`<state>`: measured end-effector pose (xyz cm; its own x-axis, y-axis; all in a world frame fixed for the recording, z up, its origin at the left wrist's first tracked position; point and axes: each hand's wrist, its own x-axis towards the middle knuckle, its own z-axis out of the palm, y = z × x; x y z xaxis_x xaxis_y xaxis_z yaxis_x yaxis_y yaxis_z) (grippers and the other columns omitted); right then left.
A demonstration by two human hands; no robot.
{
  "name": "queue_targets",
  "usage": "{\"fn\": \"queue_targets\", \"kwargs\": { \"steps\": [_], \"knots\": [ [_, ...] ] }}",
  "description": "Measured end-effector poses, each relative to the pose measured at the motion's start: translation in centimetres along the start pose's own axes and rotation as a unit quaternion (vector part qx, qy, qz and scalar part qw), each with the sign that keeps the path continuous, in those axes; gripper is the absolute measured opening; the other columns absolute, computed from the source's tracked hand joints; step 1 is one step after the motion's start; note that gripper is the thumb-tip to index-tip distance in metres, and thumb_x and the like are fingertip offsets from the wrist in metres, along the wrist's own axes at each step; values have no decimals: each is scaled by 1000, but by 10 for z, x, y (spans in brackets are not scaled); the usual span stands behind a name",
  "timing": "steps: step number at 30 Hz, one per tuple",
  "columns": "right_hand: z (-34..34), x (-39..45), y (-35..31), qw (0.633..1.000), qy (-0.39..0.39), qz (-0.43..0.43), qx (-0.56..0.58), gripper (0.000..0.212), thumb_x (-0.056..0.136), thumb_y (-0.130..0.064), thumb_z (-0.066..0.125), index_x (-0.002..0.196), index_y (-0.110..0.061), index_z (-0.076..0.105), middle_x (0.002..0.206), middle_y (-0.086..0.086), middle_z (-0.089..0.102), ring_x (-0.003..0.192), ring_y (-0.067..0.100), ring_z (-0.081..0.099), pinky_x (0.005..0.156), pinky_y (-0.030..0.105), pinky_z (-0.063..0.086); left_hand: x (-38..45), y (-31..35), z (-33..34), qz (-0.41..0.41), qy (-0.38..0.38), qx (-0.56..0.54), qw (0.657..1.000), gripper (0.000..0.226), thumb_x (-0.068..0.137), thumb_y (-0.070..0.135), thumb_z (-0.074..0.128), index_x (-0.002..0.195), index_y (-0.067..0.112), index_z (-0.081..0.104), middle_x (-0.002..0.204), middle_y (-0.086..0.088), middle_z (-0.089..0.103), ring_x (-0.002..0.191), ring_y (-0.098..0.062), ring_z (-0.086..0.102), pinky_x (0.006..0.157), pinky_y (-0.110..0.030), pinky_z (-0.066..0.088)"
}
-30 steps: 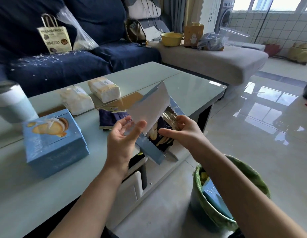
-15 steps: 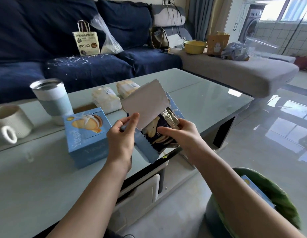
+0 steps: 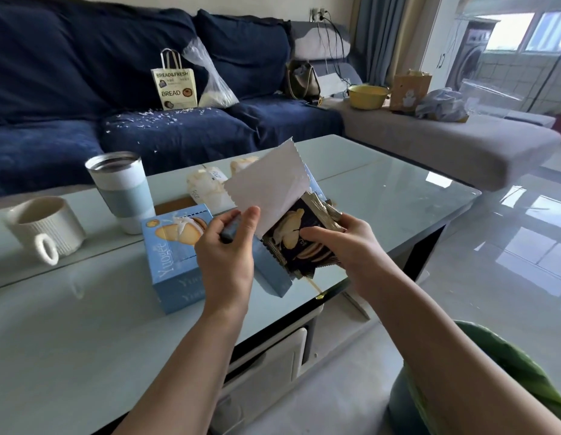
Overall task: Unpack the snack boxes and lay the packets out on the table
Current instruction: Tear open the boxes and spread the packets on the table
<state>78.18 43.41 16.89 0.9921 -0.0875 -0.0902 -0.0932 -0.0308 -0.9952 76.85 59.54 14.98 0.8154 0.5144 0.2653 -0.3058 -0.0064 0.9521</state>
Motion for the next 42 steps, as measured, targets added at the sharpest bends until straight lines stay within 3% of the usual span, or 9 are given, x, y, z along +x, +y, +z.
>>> {"fn": "queue_targets", "kwargs": {
  "steps": [8,12,17,22,26,31,36,39,42],
  "knots": [
    [-3,9,-4,996,-26,77,40,28,76,-11,78,102,-13,67,86,8,72,77,20,70,70,32,56,27,12,-25,21,106,26,994,15,87,35,70,81,22,68,75,16,63,67,9,57,65,-4,40],
    [-3,13,20,990,-26,135,-26,24,74,-8,79,93,3,69,84,22,71,73,32,70,73,39,59,30,19,-32,30,109,18,993,14,87,34,71,75,34,63,71,17,62,64,10,54,68,-8,41],
    [12,21,42,976,-17,167,-139,38,60,-20,83,85,5,69,67,14,65,61,27,64,64,37,54,38,18,-36,41,121,13,992,15,86,35,71,84,21,68,72,16,62,64,7,53,71,-15,42],
    [50,31,38,958,-39,133,-251,31,64,-30,78,77,-15,55,74,4,54,69,21,54,60,27,39,42,16,-35,25,127,-9,992,26,86,37,71,92,11,71,63,17,55,59,5,49,69,-19,42],
    [71,35,36,946,-43,102,-306,32,68,-36,70,73,-15,46,79,4,51,102,30,49,70,30,37,45,15,-34,10,124,-21,992,27,86,38,71,93,11,70,63,17,54,59,5,48,70,-20,41],
    [62,36,32,924,-49,54,-374,42,73,-48,74,78,-12,53,99,7,54,108,30,47,77,34,39,45,16,-33,13,114,-15,993,28,87,36,70,94,9,71,63,16,53,58,4,48,69,-19,40],
    [45,33,26,961,-12,2,-277,56,78,-46,76,96,6,65,88,22,66,76,27,61,71,34,49,44,14,-31,1,111,-19,994,31,87,38,70,93,7,70,55,18,51,56,2,46,68,-22,39],
    [35,30,18,966,29,-24,-255,40,89,-26,66,111,7,65,107,20,70,95,32,66,86,39,53,40,15,-29,-24,106,-17,994,27,87,40,68,85,13,68,47,21,49,53,1,43,63,-20,36],
    [24,22,0,980,46,-59,-186,30,95,-20,54,119,-6,64,112,9,70,94,18,62,79,26,48,37,15,-29,-81,84,-41,992,44,80,52,69,67,12,57,59,4,42,63,-14,39,62,-33,32]
  ]
}}
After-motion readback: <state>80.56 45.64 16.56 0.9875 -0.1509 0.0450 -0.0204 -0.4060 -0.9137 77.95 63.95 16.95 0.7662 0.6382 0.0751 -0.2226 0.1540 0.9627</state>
